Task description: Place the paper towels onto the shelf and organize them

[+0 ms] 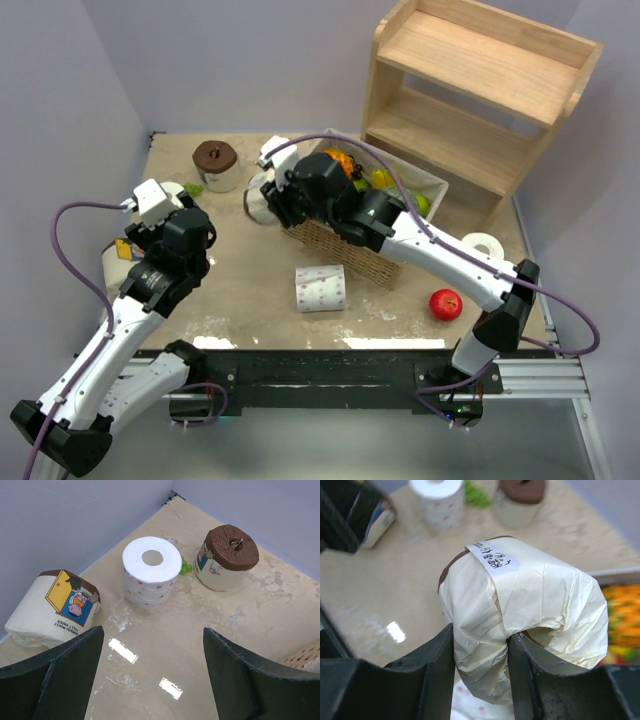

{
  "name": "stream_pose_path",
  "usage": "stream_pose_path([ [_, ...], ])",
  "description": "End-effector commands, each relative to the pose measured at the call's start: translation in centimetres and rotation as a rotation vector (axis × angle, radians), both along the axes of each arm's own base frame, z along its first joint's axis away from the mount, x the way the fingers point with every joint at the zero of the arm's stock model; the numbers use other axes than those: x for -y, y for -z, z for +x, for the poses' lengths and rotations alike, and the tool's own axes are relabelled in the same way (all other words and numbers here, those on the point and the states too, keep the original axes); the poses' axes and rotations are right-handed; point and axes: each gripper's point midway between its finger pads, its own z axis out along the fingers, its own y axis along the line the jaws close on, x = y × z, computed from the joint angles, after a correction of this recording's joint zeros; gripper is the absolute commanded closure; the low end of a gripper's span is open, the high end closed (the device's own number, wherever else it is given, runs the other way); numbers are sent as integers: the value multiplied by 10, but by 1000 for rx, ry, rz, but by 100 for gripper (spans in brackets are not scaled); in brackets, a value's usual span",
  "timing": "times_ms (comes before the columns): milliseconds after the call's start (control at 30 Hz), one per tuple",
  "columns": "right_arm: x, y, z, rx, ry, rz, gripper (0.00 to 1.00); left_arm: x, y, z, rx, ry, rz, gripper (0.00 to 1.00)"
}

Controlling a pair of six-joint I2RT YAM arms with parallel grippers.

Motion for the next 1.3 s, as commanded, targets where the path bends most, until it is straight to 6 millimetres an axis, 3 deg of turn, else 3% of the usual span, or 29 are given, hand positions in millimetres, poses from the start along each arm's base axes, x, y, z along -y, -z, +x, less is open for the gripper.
stream_pose_path([
  [0, 73, -106, 37, 346, 254, -144, 60, 3, -6, 5, 41, 11, -26, 15],
  [33, 84, -129, 41, 407, 281, -164, 60, 4, -6, 5, 42, 14, -27, 15],
  [233, 143, -187, 72, 566, 509, -287, 59, 6, -8, 5, 52, 33, -35, 15],
  [367, 197, -214, 102, 608, 676, -326, 59, 7, -9, 5, 55, 45, -39, 15],
  [467, 223, -235, 108, 653, 747, -331, 58, 8, -9, 6, 54, 51, -38, 15],
  [600, 261, -245, 127, 684, 825, -358, 58, 10, -9, 7, 57, 63, -43, 15],
  [1067, 290, -252, 161, 740, 854, -441, 58, 10, -11, 6, 64, 66, -43, 15],
  [1267, 288, -253, 173, 761, 832, -429, 57, 11, -10, 8, 60, 70, -42, 15],
])
